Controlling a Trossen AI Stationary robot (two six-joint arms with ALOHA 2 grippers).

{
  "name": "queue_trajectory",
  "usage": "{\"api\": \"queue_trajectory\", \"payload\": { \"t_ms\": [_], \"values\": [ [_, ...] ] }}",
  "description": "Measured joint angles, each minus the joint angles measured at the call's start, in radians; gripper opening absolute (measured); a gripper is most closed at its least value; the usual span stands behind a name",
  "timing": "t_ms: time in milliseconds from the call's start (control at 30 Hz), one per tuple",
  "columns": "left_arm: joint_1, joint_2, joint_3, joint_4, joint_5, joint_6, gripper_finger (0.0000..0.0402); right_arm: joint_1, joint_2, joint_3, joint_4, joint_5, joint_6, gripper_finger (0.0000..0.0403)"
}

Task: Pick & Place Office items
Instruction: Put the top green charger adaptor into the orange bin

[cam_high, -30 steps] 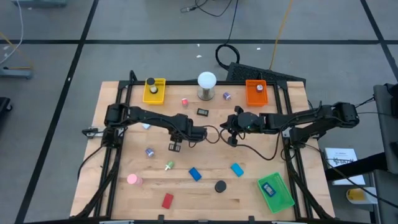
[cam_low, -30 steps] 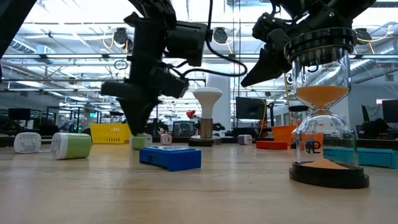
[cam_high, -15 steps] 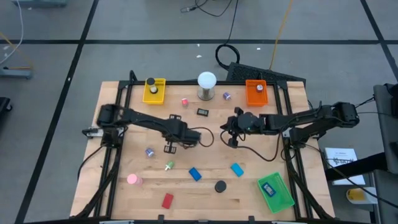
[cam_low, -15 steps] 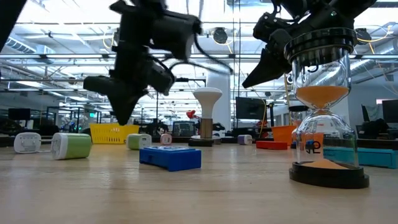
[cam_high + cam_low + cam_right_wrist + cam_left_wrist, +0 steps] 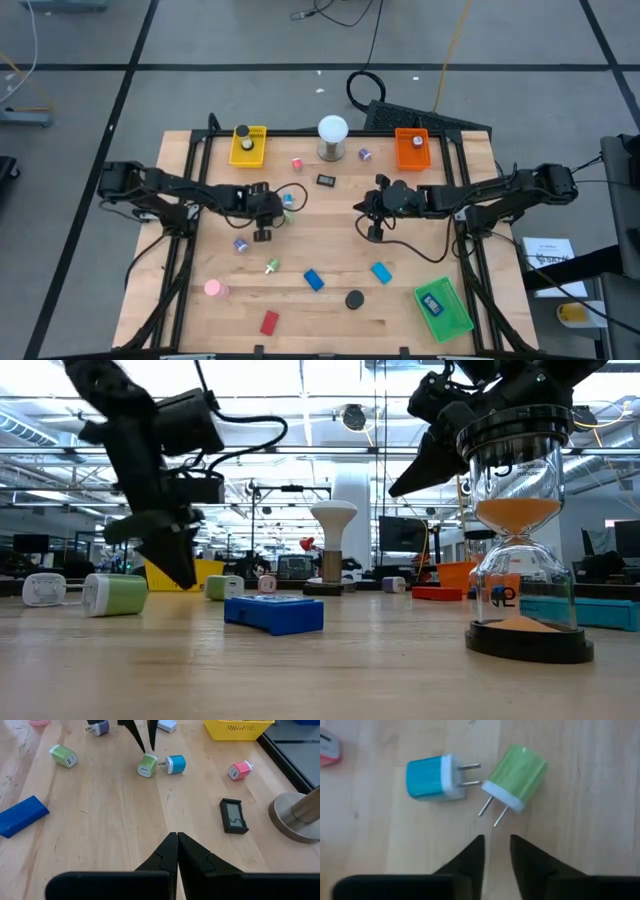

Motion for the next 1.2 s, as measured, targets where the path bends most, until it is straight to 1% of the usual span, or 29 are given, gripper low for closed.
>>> {"api": "queue_trajectory", "payload": {
  "t_ms": [100,167,233,300,400,633,800,933,1200],
  "values": [
    [0.016,0.013,-0.039,0.136,0.007,0.041,0.0153,0.0,0.0,0.0,0.0,0.0,0.001,0.0004],
    [0.028,0.01,-0.056,0.186,0.006,0.071,0.0181,0.0,0.0,0.0,0.0,0.0,0.001,0.0004],
    [0.037,0.012,-0.064,0.203,0.003,0.082,0.0199,0.0,0.0,0.0,0.0,0.0,0.001,0.0004],
    [0.042,0.012,-0.065,0.202,0.004,0.072,0.0203,0.0,0.0,0.0,0.0,0.0,0.001,0.0004],
    [0.039,0.012,-0.065,0.203,0.015,0.071,0.0185,0.0,0.0,0.0,0.001,0.0,0.0,0.0004],
    [0.013,0.012,-0.065,0.223,0.016,0.076,0.0097,0.0,0.0,0.0,0.009,0.0,0.0,0.0004],
    [0.007,0.012,-0.065,0.253,0.018,0.077,0.0055,0.0,0.0,0.0,0.009,0.0,0.0,0.0004],
    [0.007,0.012,-0.065,0.246,0.018,0.081,0.0038,0.0,0.0,0.0,0.009,0.0,0.0,0.0004],
    [0.006,0.033,-0.064,0.248,0.016,0.118,0.0035,0.0,0.0,0.0,0.009,0.0,-0.008,0.0004]
  ]
}}
